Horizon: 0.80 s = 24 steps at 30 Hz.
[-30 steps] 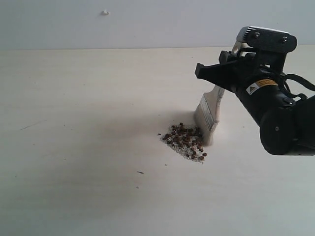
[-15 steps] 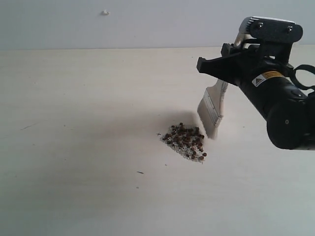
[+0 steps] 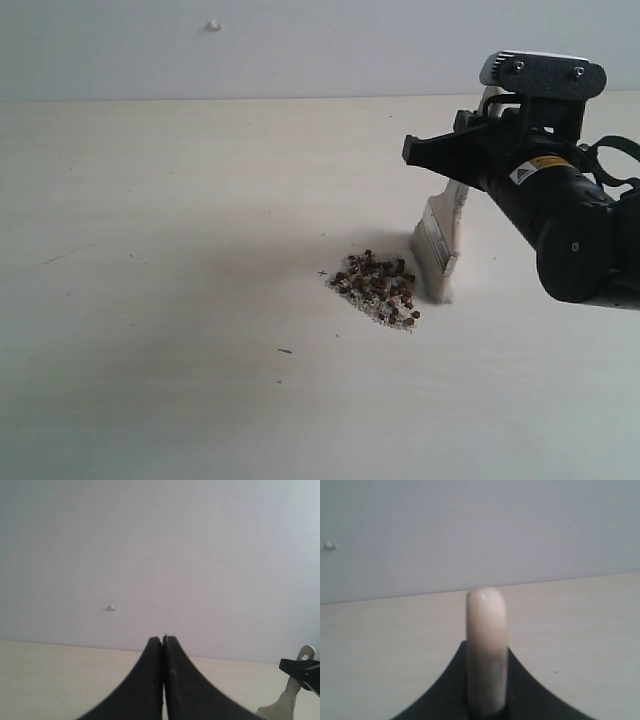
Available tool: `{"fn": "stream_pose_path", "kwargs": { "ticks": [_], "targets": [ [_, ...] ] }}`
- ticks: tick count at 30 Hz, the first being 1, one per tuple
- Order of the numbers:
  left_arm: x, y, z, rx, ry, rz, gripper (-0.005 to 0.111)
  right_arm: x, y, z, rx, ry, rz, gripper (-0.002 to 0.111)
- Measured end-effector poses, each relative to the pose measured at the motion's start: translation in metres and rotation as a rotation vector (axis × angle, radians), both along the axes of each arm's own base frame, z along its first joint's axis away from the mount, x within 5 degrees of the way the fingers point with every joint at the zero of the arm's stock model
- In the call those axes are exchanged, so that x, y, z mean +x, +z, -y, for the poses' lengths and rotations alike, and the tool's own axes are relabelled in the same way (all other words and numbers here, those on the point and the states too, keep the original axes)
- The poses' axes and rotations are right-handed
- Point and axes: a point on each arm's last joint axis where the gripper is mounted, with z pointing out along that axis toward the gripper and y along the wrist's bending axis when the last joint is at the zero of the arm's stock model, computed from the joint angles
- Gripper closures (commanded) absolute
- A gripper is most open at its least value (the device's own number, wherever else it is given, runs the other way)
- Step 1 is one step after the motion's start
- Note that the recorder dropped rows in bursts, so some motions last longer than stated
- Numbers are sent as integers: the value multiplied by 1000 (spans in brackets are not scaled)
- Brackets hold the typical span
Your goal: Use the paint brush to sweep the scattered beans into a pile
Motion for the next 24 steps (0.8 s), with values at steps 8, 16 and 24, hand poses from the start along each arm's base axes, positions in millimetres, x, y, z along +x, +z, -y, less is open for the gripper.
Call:
{"fn": "stream_pose_path", "kwargs": {
  "ticks": [8, 16, 24],
  "targets": [
    [0, 0, 0, 0, 0, 0, 107, 0, -6, -6, 108, 35, -26, 108],
    [0, 0, 0, 0, 0, 0, 107, -6, 20, 2, 18, 2, 2, 108],
    [0, 0, 0, 0, 0, 0, 107, -36, 29, 29, 125, -101, 44, 108]
  ]
}}
